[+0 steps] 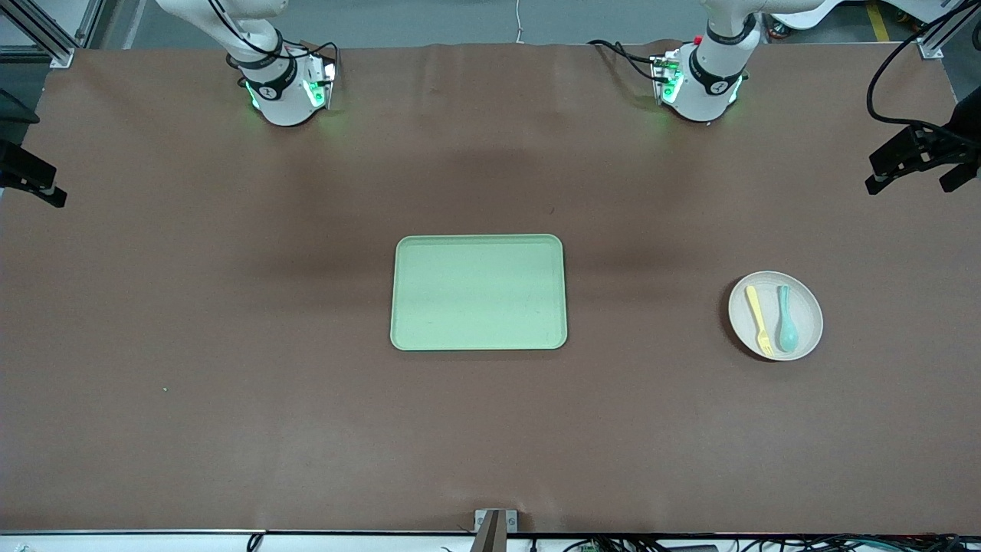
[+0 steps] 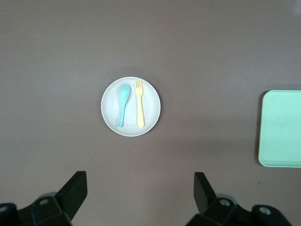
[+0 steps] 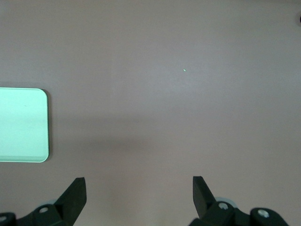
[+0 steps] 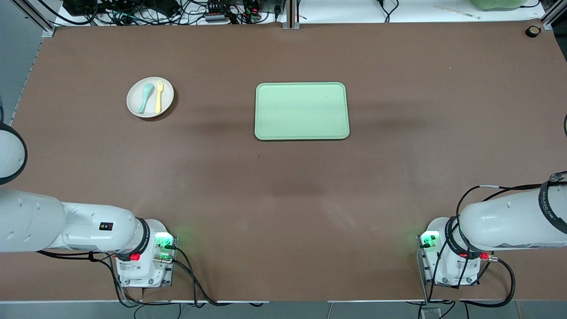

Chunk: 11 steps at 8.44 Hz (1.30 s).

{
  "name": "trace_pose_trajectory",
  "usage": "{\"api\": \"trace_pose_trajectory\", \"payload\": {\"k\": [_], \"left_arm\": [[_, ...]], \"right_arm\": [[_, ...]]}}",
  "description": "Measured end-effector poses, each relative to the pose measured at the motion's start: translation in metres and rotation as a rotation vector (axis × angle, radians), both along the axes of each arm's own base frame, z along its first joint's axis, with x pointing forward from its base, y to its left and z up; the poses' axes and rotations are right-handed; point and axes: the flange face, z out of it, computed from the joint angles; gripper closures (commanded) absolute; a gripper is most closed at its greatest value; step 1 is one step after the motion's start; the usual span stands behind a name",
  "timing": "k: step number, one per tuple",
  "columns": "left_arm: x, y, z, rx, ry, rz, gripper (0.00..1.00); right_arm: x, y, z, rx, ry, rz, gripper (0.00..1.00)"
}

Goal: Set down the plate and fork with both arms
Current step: 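Reach the left gripper down to the rim of the white plate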

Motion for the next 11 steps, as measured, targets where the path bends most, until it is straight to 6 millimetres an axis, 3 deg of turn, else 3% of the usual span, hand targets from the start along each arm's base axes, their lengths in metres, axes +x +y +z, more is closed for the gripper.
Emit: {"api": "trace_pose_trajectory", "payload": {"k": [3, 5, 7, 9, 11], "left_arm": [[-0.001, 0.003, -0.004, 0.002, 0.030, -0.009, 0.00], [0.009, 0.017, -0.035, 0.003, 0.112, 0.016, 0.00], [0.034, 0.055, -0.096, -0.004, 0.218, 0.004, 0.00], [0.056, 0.120, -0.160, -0.063, 0.255, -0.036, 0.00], [0.074, 0.171, -0.237, -0.098, 0.273, -0.084, 0.00]], "right_arm": [[0.000, 0.000, 0.000, 0.000, 0.000, 0.000, 0.00], [0.000, 0.000, 0.000, 0.000, 0.000, 0.000, 0.00], [0.000, 0.002, 0.000, 0.000, 0.000, 0.003, 0.00], [0.000, 0.004, 0.000, 0.000, 0.001, 0.007, 0.00], [0.000, 0.006, 0.000, 0.000, 0.001, 0.010, 0.00]]}}
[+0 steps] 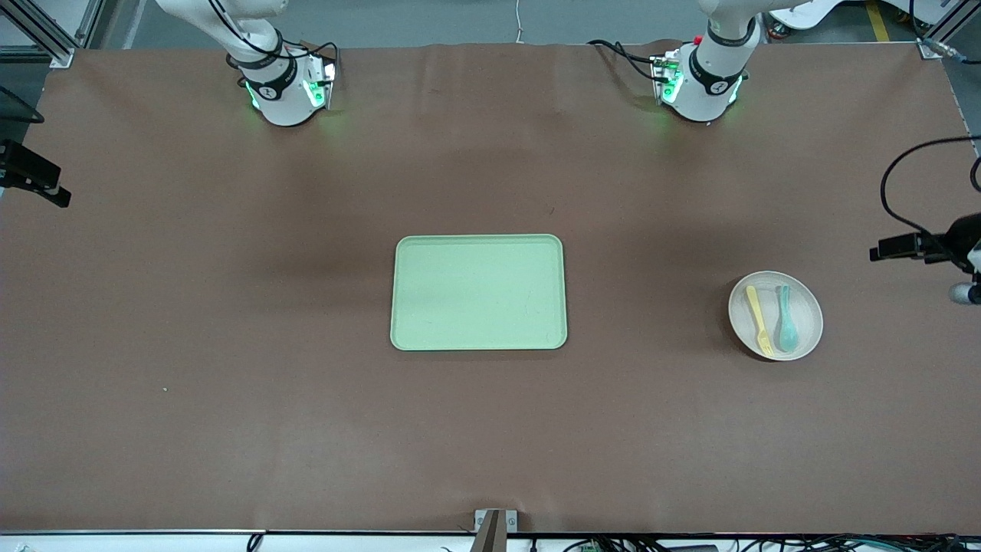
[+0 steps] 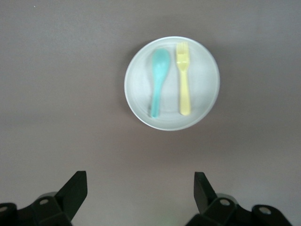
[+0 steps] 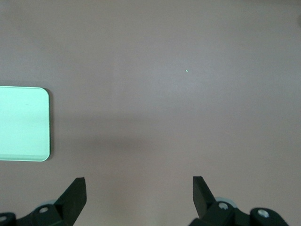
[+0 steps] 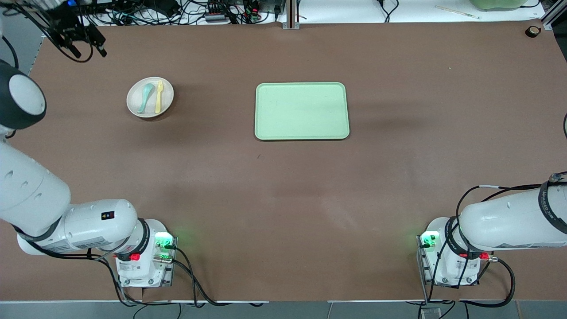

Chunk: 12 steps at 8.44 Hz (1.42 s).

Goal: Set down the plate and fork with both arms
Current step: 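Reach the left gripper down to the rim of the white plate, then grasp the white plate rim with the left gripper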

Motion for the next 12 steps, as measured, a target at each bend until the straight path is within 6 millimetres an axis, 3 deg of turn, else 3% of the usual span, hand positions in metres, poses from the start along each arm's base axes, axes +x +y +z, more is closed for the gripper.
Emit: {"api": "trace_pose_trajectory", "payload": {"k": [3, 5, 6, 8, 12], "left_arm": [[0.019, 0.036, -0.127, -0.058, 0.005, 0.011, 0.08], [0.025, 0.035, -0.195, -0.065, 0.008, 0.006, 0.27], [0.026, 0.034, -0.213, -0.080, 0.009, 0.007, 0.41], [0.027, 0.033, -0.219, -0.107, 0.002, 0.021, 0.64], [0.027, 0.033, -0.227, -0.109, 0.001, 0.008, 0.80]], "right_arm": [[0.001, 0.000, -0.005, 0.001, 0.012, 0.000, 0.00], [0.001, 0.001, -0.006, 0.001, 0.013, 0.001, 0.00], [0.001, 0.001, -0.006, 0.001, 0.013, 0.001, 0.00], [0.001, 0.001, -0.006, 0.001, 0.013, 0.001, 0.00], [0.001, 0.001, -0.006, 0.001, 0.014, 0.001, 0.00]]}}
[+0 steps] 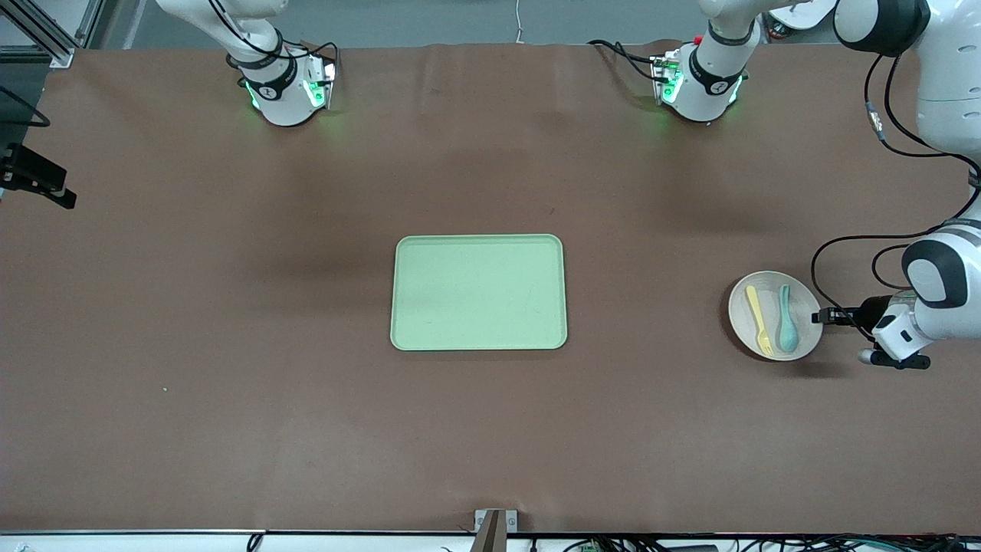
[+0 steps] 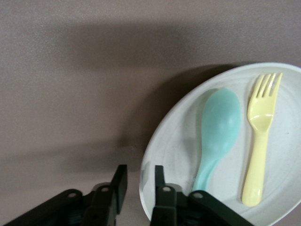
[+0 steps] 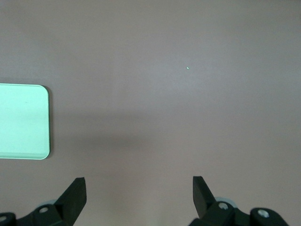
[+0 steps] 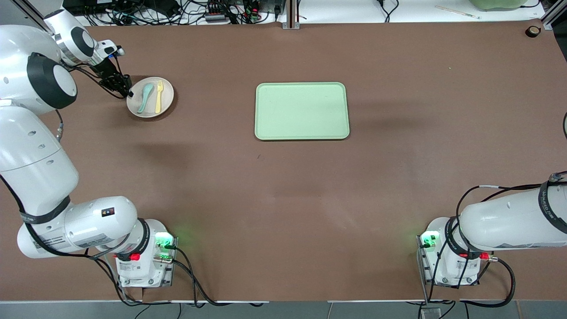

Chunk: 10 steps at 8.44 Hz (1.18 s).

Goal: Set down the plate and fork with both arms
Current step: 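Grasp the white plate rim with the left gripper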

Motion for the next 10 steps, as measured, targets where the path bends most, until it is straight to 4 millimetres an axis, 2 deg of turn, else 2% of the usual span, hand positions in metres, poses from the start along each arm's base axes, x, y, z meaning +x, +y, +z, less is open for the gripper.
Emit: {"api": "trace_pose_trajectory", "payload": {"k": [7, 10], "left_arm": [[0.001, 0.000, 0.001, -0.001, -0.006, -0.007, 1.00], [0.007, -0.001, 0.009, 0.002, -0.026, -0.019, 1.00]], "right_arm": [[0.000, 0.000, 0.000, 0.000, 0.000, -0.001, 0.00], [0.000, 0.000, 0.000, 0.000, 0.000, -0.001, 0.00]]}}
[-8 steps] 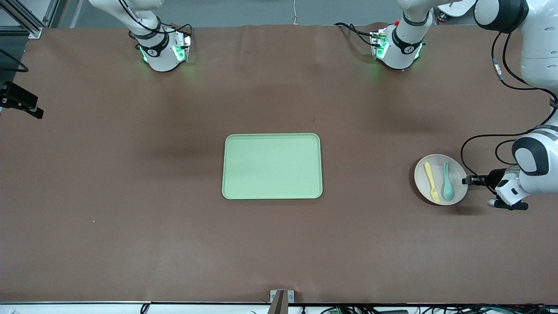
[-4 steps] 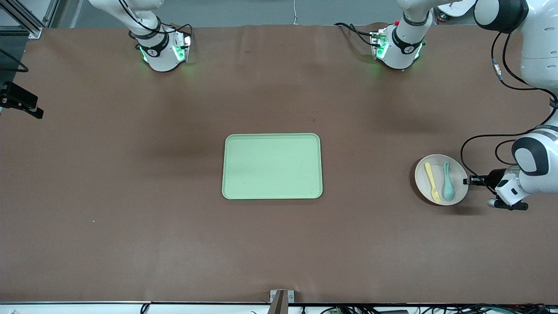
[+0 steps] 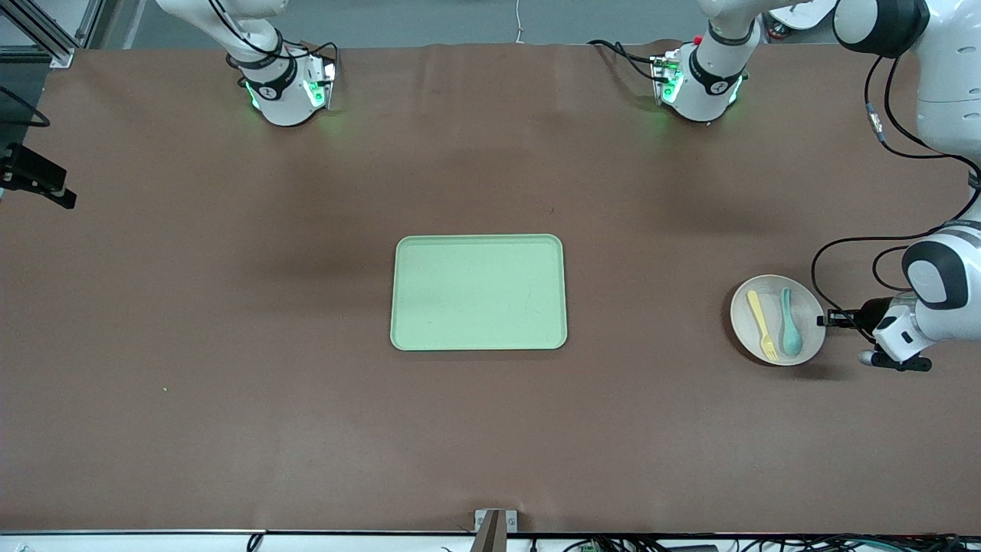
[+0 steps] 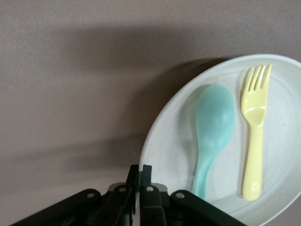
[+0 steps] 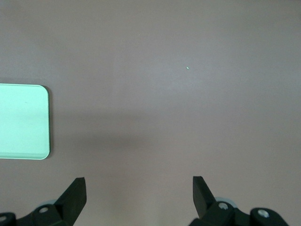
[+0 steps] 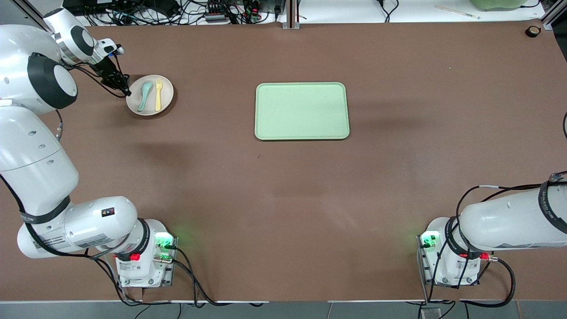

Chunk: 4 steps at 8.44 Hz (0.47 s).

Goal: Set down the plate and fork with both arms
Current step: 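Grasp the white plate rim with the left gripper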

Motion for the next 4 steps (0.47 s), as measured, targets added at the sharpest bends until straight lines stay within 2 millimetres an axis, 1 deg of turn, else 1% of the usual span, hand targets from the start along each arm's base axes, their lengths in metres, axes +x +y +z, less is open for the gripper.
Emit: {"api": "trace_pose_trajectory", "payload": {"k": [1, 2, 3, 4], "left_arm": [[0.006, -0.004, 0.012, 0.004, -0.021, -0.008, 1.00], [0.013, -0.015, 0.031, -0.001, -0.047, -0.026, 1.00], [0.021, -0.036, 0.052, -0.025, -0.057, -0.056, 1.00], [0.030, -0.064, 0.069, -0.054, -0.066, -0.078, 1.00]], "right_arm": [[0.000, 0.000, 0.000, 0.000, 0.000, 0.000, 0.00], [0.000, 0.000, 0.000, 0.000, 0.000, 0.000, 0.00], [0.000, 0.000, 0.000, 0.000, 0.000, 0.000, 0.00], [0.000, 0.000, 0.000, 0.000, 0.000, -0.001, 0.00]]}}
